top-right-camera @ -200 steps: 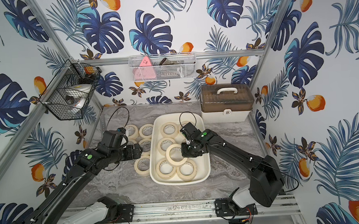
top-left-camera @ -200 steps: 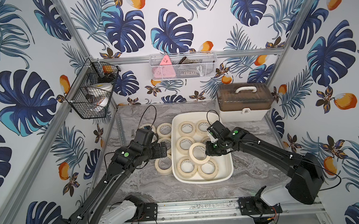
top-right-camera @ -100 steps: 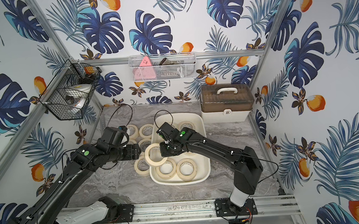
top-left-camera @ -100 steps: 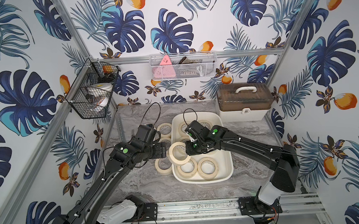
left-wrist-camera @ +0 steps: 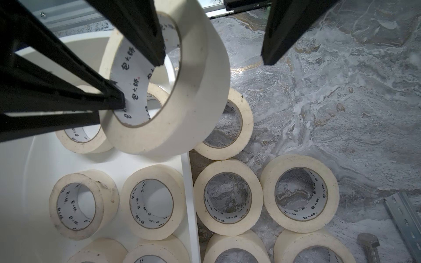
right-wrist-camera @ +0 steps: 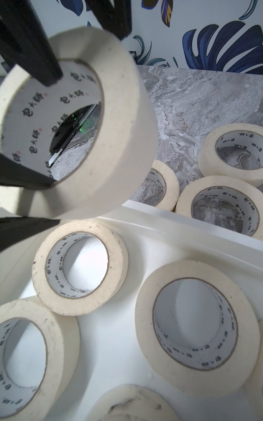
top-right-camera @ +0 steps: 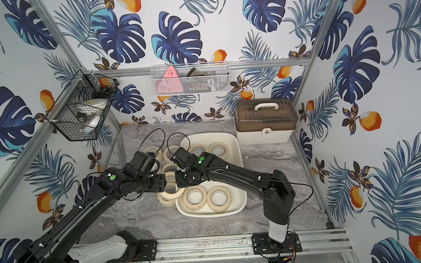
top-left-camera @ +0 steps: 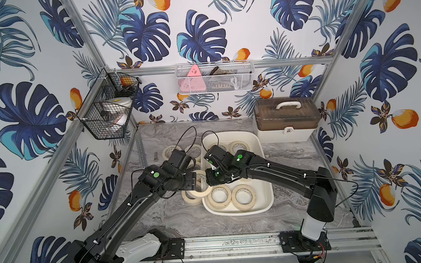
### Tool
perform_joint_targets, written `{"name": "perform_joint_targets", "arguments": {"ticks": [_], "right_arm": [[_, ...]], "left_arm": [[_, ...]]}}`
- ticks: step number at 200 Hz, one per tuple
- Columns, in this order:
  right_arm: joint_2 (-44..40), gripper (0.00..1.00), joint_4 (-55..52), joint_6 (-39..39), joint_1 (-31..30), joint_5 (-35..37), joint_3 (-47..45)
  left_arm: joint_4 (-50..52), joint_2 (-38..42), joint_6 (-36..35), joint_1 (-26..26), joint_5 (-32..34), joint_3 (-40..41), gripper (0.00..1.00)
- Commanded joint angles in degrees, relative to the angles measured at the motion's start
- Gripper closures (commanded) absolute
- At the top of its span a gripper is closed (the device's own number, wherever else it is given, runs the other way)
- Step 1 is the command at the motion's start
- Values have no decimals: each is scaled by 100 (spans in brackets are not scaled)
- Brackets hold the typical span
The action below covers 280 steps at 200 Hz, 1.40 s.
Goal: Take out the art tape in the storage box
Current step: Pick up the art tape from the storage box, then place the art tape at the center of the board.
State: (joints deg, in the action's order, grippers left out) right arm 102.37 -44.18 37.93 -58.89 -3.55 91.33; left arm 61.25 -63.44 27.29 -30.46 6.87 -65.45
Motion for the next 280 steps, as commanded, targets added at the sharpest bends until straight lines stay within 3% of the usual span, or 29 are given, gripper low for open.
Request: {"name": "perform_joint_targets", "arguments": {"ticks": [1, 18, 54, 96, 135, 179, 280], "right_arm": [[10, 93, 250, 73, -34, -33, 76], [3, 93, 258, 59, -61, -34, 71], [-62, 86, 291, 45, -86, -47, 35], [-294, 62, 332, -21, -100, 49, -70], [-689, 44, 206, -62, -96, 332, -140], [-1252, 37, 17, -138, -87, 954, -332], [-1901, 34, -248, -279, 182, 1574, -864]], "left_arm": [[-52, -46, -23, -13, 68, 92, 31], [-140, -67, -17, -17, 73, 172, 39], [-218, -125, 9, -14, 120, 193, 72], [-446, -67, 109, -17, 45, 328, 100], [-715, 28, 390, -8, 250, 589, 100], [-803, 119, 829, 138, 861, 791, 100], [-1096, 395, 2328, 2117, 811, 1978, 100]]}}
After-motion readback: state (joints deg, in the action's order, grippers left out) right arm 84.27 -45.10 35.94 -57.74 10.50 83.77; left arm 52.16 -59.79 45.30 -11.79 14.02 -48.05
